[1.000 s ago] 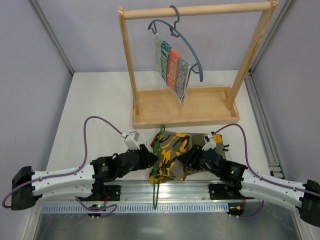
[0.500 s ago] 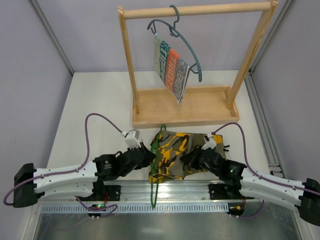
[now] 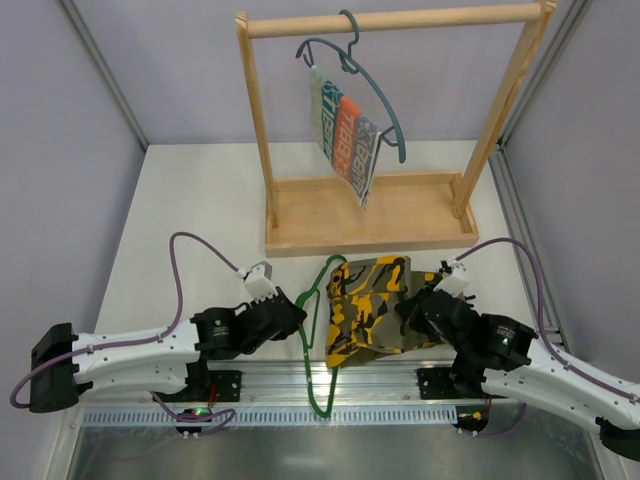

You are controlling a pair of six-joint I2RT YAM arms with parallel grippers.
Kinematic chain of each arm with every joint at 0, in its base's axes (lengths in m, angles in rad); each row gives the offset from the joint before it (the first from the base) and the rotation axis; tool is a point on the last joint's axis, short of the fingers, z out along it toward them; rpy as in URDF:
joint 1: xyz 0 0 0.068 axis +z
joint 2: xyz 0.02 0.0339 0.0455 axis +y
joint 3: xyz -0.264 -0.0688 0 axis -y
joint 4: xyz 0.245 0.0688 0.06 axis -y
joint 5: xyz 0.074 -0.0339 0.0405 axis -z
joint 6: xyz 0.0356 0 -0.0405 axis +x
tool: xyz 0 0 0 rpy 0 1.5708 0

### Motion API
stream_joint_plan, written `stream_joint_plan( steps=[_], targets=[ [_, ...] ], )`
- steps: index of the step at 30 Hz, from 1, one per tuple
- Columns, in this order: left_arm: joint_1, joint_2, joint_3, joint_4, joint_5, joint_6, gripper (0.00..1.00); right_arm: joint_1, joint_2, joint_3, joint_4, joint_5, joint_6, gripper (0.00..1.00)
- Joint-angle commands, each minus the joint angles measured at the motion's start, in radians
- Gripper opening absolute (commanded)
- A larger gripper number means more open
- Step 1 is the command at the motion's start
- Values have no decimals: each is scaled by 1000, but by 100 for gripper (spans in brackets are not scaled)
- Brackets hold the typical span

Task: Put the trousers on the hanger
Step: Place trousers on hanger

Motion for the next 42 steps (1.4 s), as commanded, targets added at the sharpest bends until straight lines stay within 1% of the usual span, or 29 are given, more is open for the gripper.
stream_joint_plan(
  steps=[1, 3, 6, 7, 8, 9, 10, 11, 12, 14, 15, 16, 17, 18, 19, 20, 21, 22, 23, 24, 26, 29, 31, 32, 33, 35, 37, 41, 42],
  targets=[
    [4, 10, -39, -109, -56, -44, 0, -7, -26, 65, -252, 217, 11, 4],
    [4, 3, -38, -143, -69, -58, 0, -7, -35, 44, -246, 194, 23, 4],
    [4, -12, -9, -238, -104, -86, 0, -7, -53, -28, -82, 80, -65, 4],
    [4, -17, 11, -266, -130, -92, 0, -7, -47, -45, 43, 31, -95, 4],
    [4, -25, 25, -302, -147, -105, 0, -7, -33, -56, 100, -47, -116, 4],
    [4, -32, 39, -379, -162, -116, 0, -5, 23, -64, 149, -83, -139, 4],
    [4, -51, 65, -425, -202, -125, 0, -7, 54, -61, 236, -109, -148, 4],
    [4, -63, 77, -466, -220, -138, 0, -5, 98, -55, 278, -131, -161, 4],
    [4, -75, 91, -561, -242, -168, 0, 4, 172, -26, 309, -157, -174, 4],
    [4, -118, 114, -632, -298, -188, 0, 19, 246, 17, 380, -168, -185, 4],
    [4, -135, 120, -680, -312, -223, 0, 30, 278, 67, 400, -171, -190, 4],
    [4, -155, 122, -738, -331, -231, 0, 51, 351, 94, 441, -171, -202, 4],
    [4, -195, 111, -755, -358, -224, 0, 67, 385, 153, 455, -165, -210, 4],
    [4, -219, 97, -749, -368, -224, 0, 79, 428, 189, 463, -165, -214, 4],
    [4, -244, 76, -649, -375, -136, 0, 97, 503, 221, 463, -169, -228, 4],
    [4, -299, 44, -561, -377, -42, 0, 101, 543, 252, 461, -177, -233, 4],
    [4, -324, -17, -474, -327, 38, 0, 102, 571, 295, 457, -183, -237, 4],
    [4, -347, -54, -388, -307, 121, 0, 105, 591, 309, 457, -185, -239, 4],
    [4, -368, -84, -273, -285, 140, 0, 107, 615, 315, 460, -183, -244, 4],
    [4, -402, -137, -217, -244, 155, 0, 108, 619, 321, 458, -180, -247, 4],
    [4, -417, -168, -157, -224, 166, 0, 108, 611, 344, 426, -156, -268, 4],
    [4, -384, -188, -193, -216, 123, 0, 108, 573, 401, 310, -73, -306, 4],
    [4, -323, -191, -221, -216, 86, 0, 107, 548, 424, 239, -34, -328, 4],
    [4, -295, -191, -246, -217, 39, 0, 102, 521, 434, 224, -11, -342, 4],
    [4, -249, -190, -255, -219, 22, 0, 99, 507, 436, 204, -5, -346, 4],
    [4, -206, -185, -247, -219, 10, 0, 96, 467, 436, 184, 12, -349, 4],
    [4, -163, -167, -275, -237, -24, 0, 90, 441, 432, 165, 12, -356, 4],
    [4, -132, -139, -385, -268, -115, 0, 79, 376, 401, 141, 16, -362, 4],
    [4, -134, -135, -416, -274, -165, 0, 76, 349, 390, 133, 18, -359, 4]
  ],
)
